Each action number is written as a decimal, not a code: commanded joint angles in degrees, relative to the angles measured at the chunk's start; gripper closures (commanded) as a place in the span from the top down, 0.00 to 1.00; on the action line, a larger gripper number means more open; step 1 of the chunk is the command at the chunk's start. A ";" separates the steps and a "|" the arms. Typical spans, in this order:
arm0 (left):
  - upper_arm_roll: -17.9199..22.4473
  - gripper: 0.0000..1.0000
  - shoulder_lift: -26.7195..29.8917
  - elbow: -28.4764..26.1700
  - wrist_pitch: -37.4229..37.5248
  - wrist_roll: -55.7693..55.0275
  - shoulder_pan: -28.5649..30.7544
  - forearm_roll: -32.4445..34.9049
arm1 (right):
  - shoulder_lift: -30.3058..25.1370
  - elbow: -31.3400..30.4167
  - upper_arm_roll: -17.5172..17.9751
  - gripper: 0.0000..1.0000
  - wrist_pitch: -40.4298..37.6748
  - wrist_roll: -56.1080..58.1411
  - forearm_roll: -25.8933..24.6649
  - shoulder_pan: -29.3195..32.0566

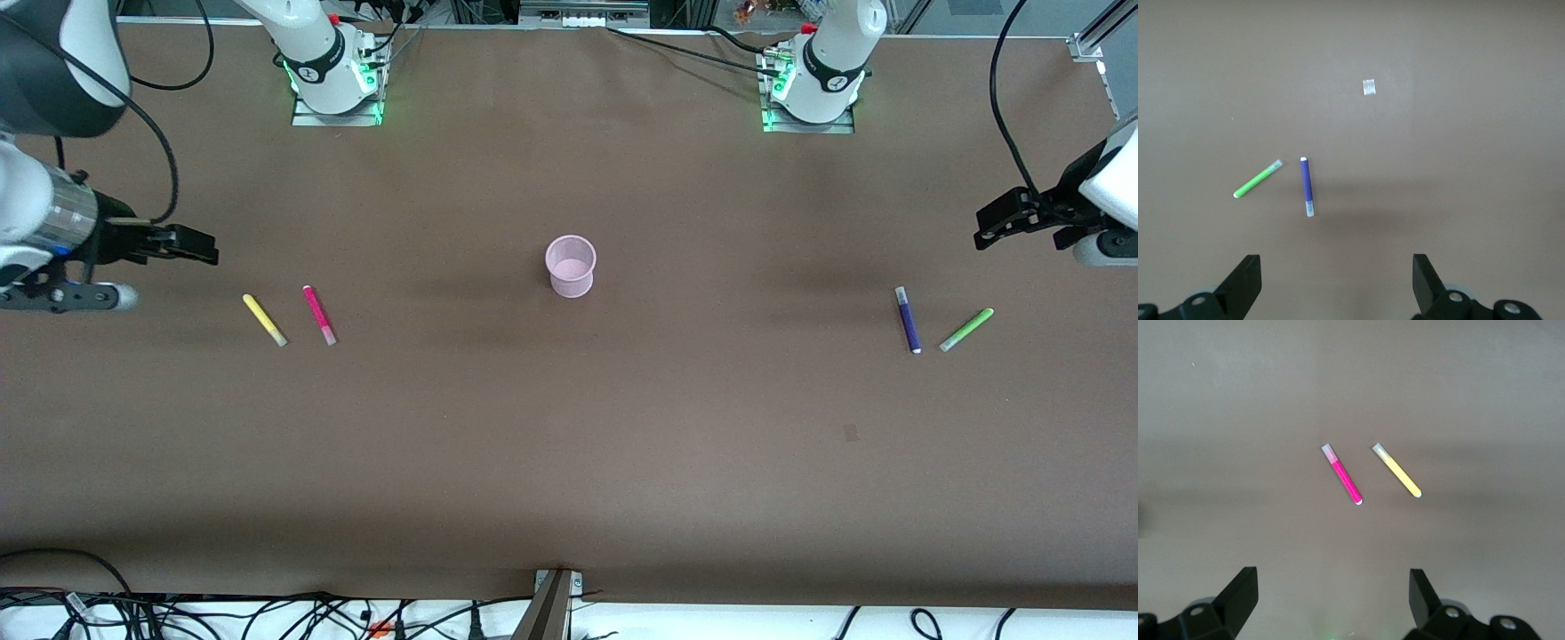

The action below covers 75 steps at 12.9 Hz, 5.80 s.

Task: Organize pens into pink holder with both arms
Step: 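Reach the right gripper to the pink marker while the left gripper reaches the purple marker, then close the right gripper on the pink marker while the left gripper grasps the purple marker, then carry the purple marker over the pink holder with the left gripper, then lower the purple marker into the holder and open the left gripper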

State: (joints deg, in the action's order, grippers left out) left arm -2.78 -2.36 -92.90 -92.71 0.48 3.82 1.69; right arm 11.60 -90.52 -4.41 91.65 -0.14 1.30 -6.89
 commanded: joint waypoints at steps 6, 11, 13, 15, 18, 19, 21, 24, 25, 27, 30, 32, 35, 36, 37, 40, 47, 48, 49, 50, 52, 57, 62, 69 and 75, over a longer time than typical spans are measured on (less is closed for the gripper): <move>0.40 1.00 -5.72 -0.87 2.72 0.75 1.01 0.77 | -1.84 -25.98 0.89 1.00 26.43 21.40 -0.16 -0.06; 0.67 1.00 -7.22 -13.40 -11.64 0.40 3.37 1.04 | -0.18 -39.10 2.13 0.90 50.61 30.80 -0.42 -0.06; 0.67 1.00 -7.83 -18.79 -21.41 0.57 4.27 1.12 | 0.88 -40.34 2.13 0.76 53.63 30.90 -0.42 -0.15; 0.67 1.00 -10.11 -22.48 -29.24 1.19 5.75 2.17 | 1.84 -40.79 2.13 0.68 54.25 31.25 -0.42 -0.15; 0.67 1.00 -15.90 -29.43 -46.80 1.45 6.82 5.43 | 4.31 -41.05 2.13 0.67 56.18 31.17 -0.25 -0.06; 0.67 1.00 -18.18 -30.49 -51.47 2.50 7.43 5.87 | 5.01 -41.05 2.13 0.67 57.14 30.99 -0.24 -0.06; 0.67 1.00 -21.18 -30.59 -54.93 5.83 8.74 6.22 | 6.15 -41.23 2.04 0.65 58.82 30.55 -0.16 -0.06; 0.67 1.00 -24.35 -30.59 -60.37 10.49 9.98 6.22 | 6.51 -41.66 1.95 0.56 59.79 30.55 -0.16 -0.06; 0.58 1.00 -24.97 -30.67 -61.00 10.68 10.59 6.22 | 6.68 -41.67 1.86 0.54 59.79 30.55 -0.24 -0.06; 0.58 0.93 -26.46 -30.59 -61.70 10.68 10.77 6.22 | 7.12 -41.67 1.69 0.54 59.79 30.46 -0.16 0.03; 0.58 0.28 -26.73 -30.41 -61.80 11.12 10.77 6.22 | 8.52 -41.58 1.51 0.65 59.61 30.11 0.02 0.56; 0.58 0.00 -26.99 -30.32 -61.71 11.12 10.77 6.22 | 8.88 -41.58 1.51 0.67 59.26 29.94 0.11 0.73; 0.58 0.00 -26.99 -30.15 -61.18 11.12 10.77 6.22 | 8.88 -42.01 1.42 0.60 59.26 29.85 0.02 0.73; 0.58 0.00 -26.73 -30.15 -61.10 10.95 10.77 6.22 | 8.79 -42.10 1.42 0.53 59.17 29.85 0.11 0.82; 0.49 0.00 -26.38 -30.15 -60.49 10.68 10.77 6.22 | 8.79 -42.10 1.42 0.49 59.26 29.85 0.11 0.82; -0.12 0.00 -22.27 -28.92 -51.82 10.42 10.51 5.96 | 8.88 -42.72 1.42 0.46 59.52 29.85 0.11 0.82; -13.54 0.00 -17.76 -8.91 -6.31 11.12 9.81 5.17 | 9.06 -42.81 1.33 0.25 59.53 29.23 0.11 0.91; -17.40 0.00 -18.37 -5.40 -1.29 13.30 9.28 5.25 | 8.97 -42.72 1.33 0.17 59.35 28.45 0.11 0.91; -20.66 0.00 -19.60 -3.01 0.85 15.84 8.50 5.17 | 8.71 -42.72 1.33 0.08 59.26 28.18 0.11 0.91; -22.69 0.00 -19.78 -1.95 1.04 17.17 7.44 5.17 | 8.27 -42.72 1.33 0.01 59.17 28.09 0.11 0.91; -26.82 0.00 -20.14 0.68 -0.44 17.53 6.73 -0.76 | 7.04 -42.63 1.33 0.00 58.30 28.09 0.11 0.91; -34.48 0.00 -22.51 2.11 -21.14 20.17 2.71 -21.44 | -0.95 -38.52 1.60 0.00 46.64 27.47 -0.33 0.73; -34.67 0.00 -23.48 -1.74 -53.30 20.61 -11.62 -28.14 | -2.90 -25.43 2.30 0.00 28.44 28.88 -1.47 0.21; -34.75 0.00 -24.18 -13.52 -64.24 53.46 -12.87 -27.00 | -3.16 -18.11 2.83 0.00 21.29 28.88 -4.20 -0.59; -34.40 0.00 -27.07 -15.47 -67.07 55.85 -18.32 -23.86 | -3.42 -17.41 3.80 0.00 21.12 28.44 -5.52 -1.20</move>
State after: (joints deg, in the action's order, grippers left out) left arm -37.47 -28.45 -107.97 -158.56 54.47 -14.07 -24.36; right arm 8.20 -109.02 -0.65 114.17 28.41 -2.94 -7.95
